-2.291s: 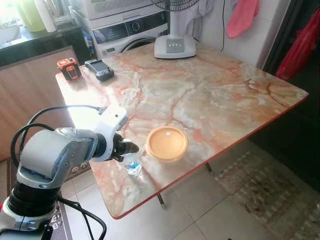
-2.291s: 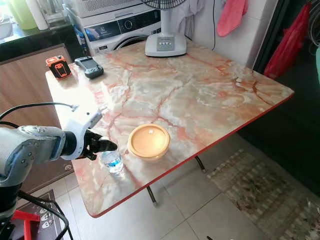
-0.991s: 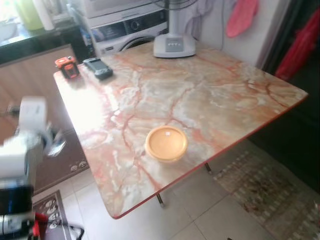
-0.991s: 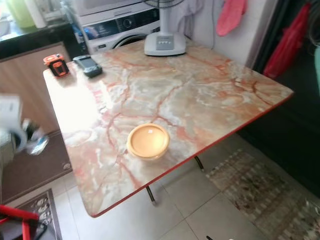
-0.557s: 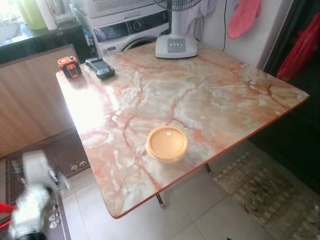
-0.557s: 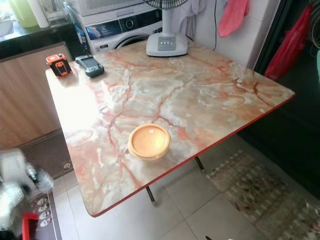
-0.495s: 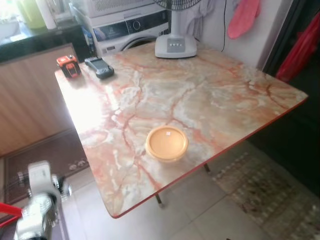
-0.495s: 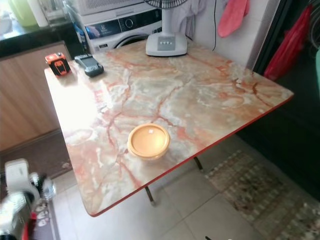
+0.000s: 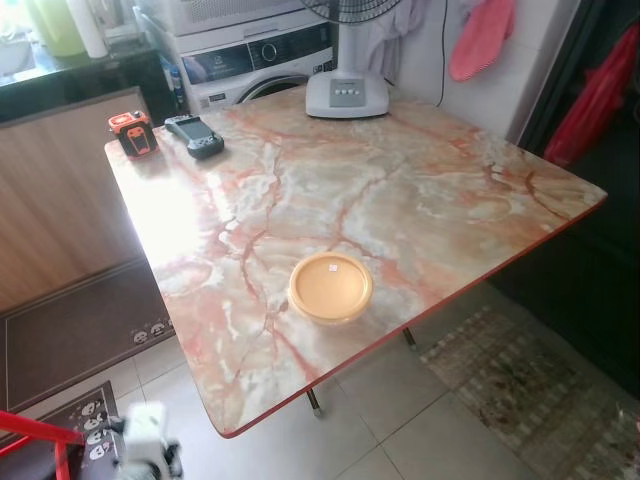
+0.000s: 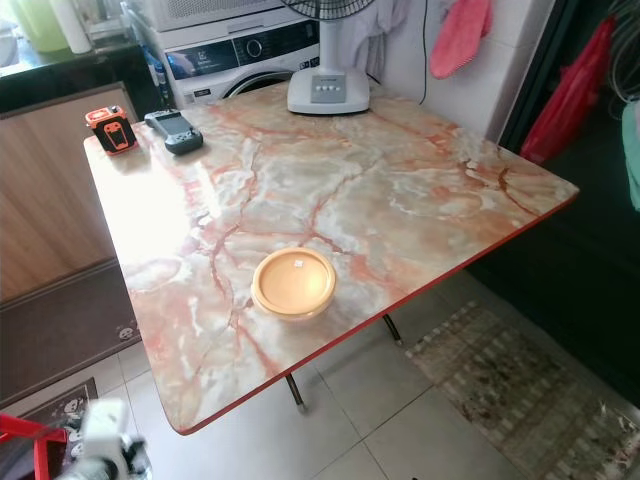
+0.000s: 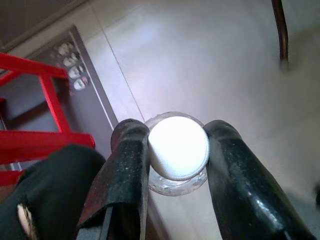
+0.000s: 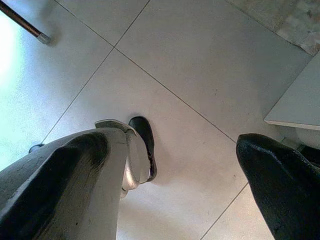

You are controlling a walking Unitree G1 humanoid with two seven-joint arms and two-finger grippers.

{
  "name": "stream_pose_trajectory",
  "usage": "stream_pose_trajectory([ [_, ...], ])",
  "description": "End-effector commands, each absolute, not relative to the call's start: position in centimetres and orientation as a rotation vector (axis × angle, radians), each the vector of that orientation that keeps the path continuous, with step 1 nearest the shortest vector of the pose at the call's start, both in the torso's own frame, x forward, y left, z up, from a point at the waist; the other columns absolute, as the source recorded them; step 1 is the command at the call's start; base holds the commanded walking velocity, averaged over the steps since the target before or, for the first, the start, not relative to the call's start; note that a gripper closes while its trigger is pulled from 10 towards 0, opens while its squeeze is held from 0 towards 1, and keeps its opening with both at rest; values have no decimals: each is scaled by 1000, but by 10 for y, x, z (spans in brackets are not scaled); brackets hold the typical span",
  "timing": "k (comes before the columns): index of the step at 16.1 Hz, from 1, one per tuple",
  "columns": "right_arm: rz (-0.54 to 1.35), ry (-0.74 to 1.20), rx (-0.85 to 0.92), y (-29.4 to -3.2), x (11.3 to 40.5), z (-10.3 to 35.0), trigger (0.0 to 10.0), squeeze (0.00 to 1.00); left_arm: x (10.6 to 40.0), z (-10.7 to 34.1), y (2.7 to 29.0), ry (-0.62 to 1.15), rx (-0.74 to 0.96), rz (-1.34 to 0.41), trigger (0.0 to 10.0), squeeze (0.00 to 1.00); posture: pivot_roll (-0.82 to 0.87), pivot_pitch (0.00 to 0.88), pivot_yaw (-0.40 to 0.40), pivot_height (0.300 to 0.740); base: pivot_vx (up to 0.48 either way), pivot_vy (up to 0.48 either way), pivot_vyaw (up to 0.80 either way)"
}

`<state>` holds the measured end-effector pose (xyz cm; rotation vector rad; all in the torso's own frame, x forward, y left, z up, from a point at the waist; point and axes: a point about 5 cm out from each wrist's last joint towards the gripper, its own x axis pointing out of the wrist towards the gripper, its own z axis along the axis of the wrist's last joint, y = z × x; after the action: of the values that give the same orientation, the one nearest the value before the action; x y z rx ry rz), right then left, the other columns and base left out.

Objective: Restocking fridge

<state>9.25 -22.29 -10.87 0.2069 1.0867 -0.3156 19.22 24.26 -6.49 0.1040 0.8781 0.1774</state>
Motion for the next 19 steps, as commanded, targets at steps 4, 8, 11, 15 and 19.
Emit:
stream_pose_trajectory([
  [4, -335, 1112, 227, -219, 81, -112, 10000, 0, 187, -73, 232, 926, 162, 138, 10000, 0, -78, 0, 89, 740, 0, 0, 0],
  [8, -332, 1116, 229, -217, 80, -112, 10000, 0, 180, -77, 231, 957, 191, 142, 10000, 0, -83, 0, 99, 740, 0, 0, 0],
  [11, -336, 1109, 237, -216, 81, -112, 10000, 0, 172, -79, 240, 977, 178, 171, 10000, 0, -91, 0, 106, 740, 0, 0, 0],
  [15, -334, 1094, 234, -217, 83, -112, 10000, 0, 165, -79, 253, 997, 159, 206, 10000, 0, -77, 0, 94, 740, 0, 0, 0],
  [19, -337, 1092, 235, -218, 84, -111, 10000, 0, 156, -85, 243, 1020, 151, 197, 10000, 0, -83, 0, 88, 740, 0, 0, 0],
])
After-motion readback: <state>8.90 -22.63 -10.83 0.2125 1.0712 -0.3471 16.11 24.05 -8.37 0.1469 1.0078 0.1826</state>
